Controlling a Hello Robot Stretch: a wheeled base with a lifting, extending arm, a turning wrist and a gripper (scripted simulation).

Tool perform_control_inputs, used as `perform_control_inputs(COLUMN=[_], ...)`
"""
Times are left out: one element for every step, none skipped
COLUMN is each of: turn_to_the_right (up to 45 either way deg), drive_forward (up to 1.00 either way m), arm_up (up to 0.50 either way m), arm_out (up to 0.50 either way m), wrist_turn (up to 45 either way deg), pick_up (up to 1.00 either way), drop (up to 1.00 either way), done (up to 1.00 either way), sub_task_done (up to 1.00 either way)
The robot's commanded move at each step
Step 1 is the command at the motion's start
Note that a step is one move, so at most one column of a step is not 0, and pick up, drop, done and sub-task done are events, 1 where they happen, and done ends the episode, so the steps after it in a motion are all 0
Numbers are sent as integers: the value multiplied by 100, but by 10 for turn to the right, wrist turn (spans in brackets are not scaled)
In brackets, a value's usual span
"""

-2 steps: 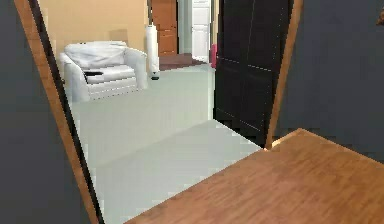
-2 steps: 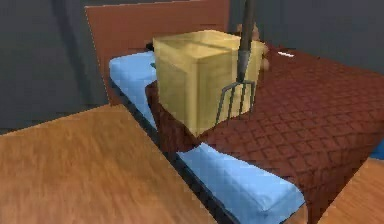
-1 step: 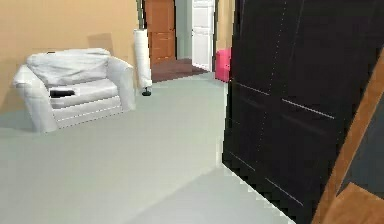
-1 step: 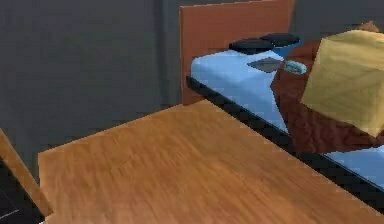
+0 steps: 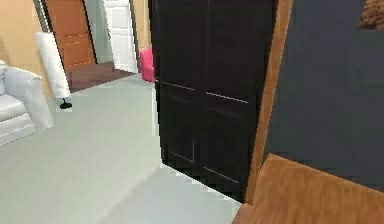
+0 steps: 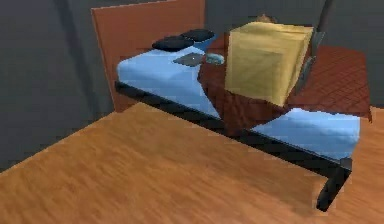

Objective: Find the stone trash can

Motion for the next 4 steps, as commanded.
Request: perform_control_inputs(turn_to_the_right=[0, -450, -30, 0], drive_forward=[5, 0, 0, 10], arm_up=[0, 0, 0, 0], arm_out=[0, 0, 0, 0], wrist_turn=[0, 0, 0, 0], pick_up=[0, 0, 0, 0], drop=[0, 0, 0, 0], done=[0, 0, 0, 0], sub_task_done=[0, 0, 0, 0])
